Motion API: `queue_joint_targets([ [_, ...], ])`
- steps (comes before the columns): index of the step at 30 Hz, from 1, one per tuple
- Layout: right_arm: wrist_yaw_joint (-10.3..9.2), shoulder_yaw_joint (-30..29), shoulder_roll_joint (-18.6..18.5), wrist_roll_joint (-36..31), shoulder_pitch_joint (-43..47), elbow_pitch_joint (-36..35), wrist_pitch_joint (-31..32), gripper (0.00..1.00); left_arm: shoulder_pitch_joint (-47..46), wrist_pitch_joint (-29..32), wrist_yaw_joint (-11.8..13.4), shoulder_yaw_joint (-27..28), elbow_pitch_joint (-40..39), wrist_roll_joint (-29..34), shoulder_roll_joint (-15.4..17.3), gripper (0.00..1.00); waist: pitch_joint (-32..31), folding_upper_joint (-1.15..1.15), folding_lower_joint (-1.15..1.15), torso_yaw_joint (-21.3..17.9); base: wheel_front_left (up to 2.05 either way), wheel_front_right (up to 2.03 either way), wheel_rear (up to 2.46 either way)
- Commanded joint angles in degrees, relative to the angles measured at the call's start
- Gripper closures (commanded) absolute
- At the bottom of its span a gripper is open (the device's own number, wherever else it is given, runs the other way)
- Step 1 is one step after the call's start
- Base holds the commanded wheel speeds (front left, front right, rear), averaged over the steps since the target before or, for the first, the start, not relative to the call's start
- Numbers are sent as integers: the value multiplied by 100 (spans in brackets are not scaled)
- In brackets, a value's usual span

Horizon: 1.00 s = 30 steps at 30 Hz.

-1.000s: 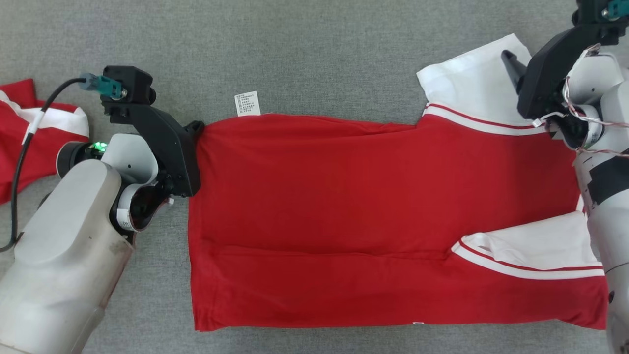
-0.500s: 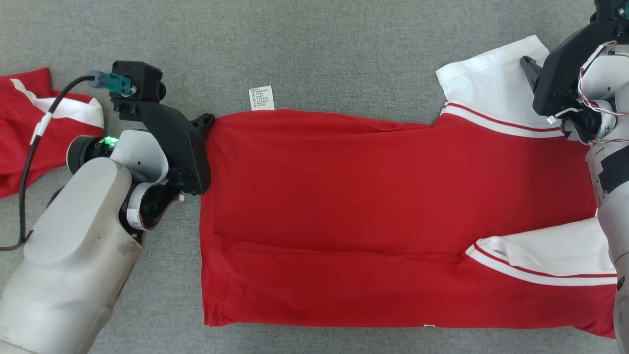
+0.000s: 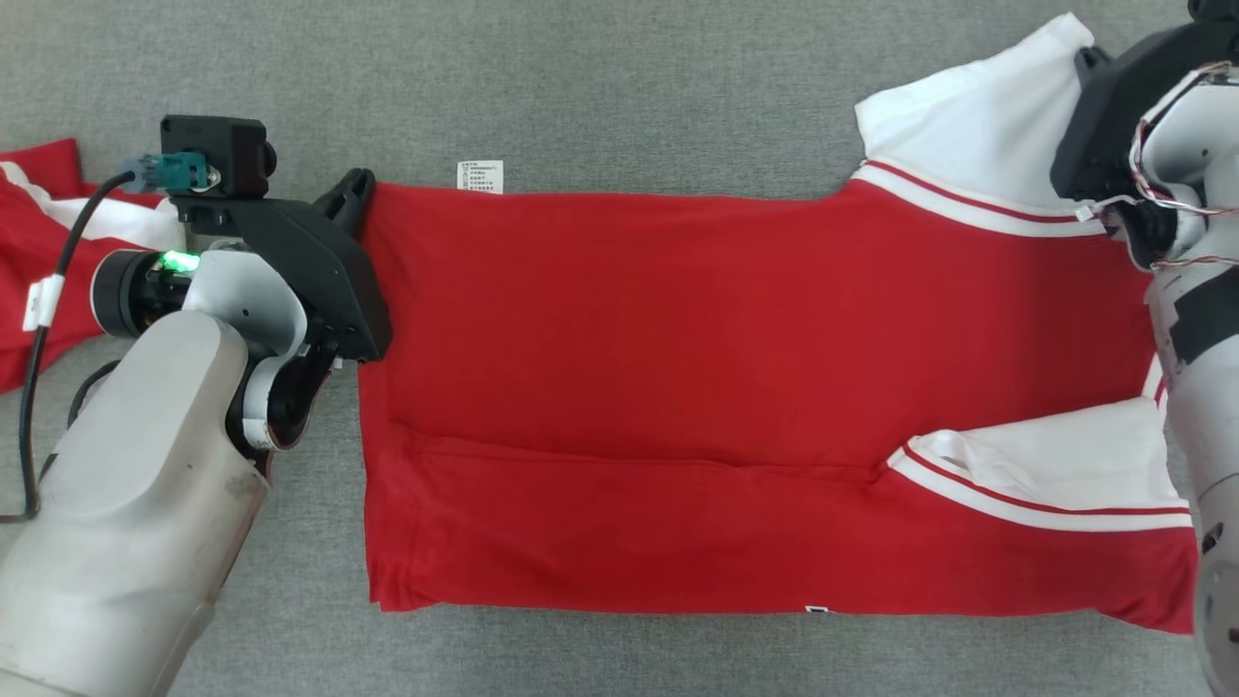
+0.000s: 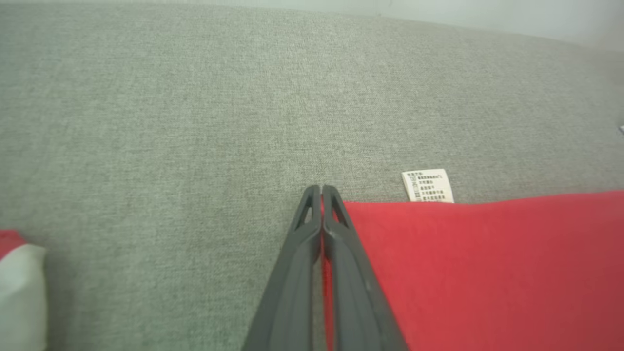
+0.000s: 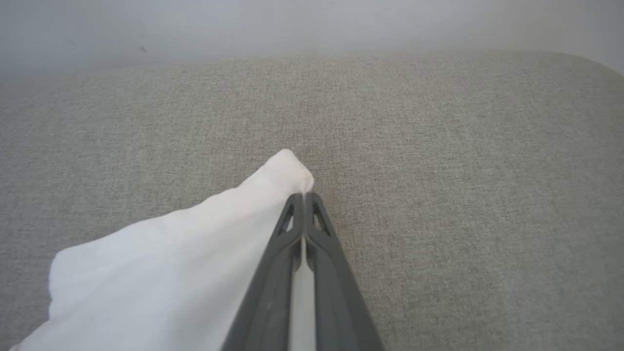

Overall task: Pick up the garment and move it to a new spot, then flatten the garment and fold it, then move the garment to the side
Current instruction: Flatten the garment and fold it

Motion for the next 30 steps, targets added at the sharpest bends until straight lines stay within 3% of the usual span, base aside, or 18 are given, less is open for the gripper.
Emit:
queue_joint_targets([
  [1,-13,-28,53,-38,-45,49,-94,100,-41,-111,-24,30,71,60,-1,100,-34,-1,-1,-43,0,0,0],
  [5,-13,18,131,31,-98,66,-350,100,-87,-367,-113,8,160,111,-51,100,-110,-1,-1,-99,0,0,0],
  [13,-13,696,122,991,616,-425,-643,100,291,-777,-297,-224,296,185,-228,100,-556,-1,-1,-129,0,0,0],
  [21,-13,1293,-461,2125,2098,-2086,-781,100,825,-1451,-346,-321,234,286,-309,100,-1020,-1,-1,-176,0,0,0],
  [25,-13,1188,-715,2422,3019,-2981,-754,100,1105,-1800,-382,-359,215,333,-271,100,-1214,-1,-1,-212,0,0,0],
  [30,-13,896,-726,2443,3861,-3707,-622,100,1385,-1871,-350,-383,294,276,-239,100,-1346,-1,-1,-264,0,0,0],
])
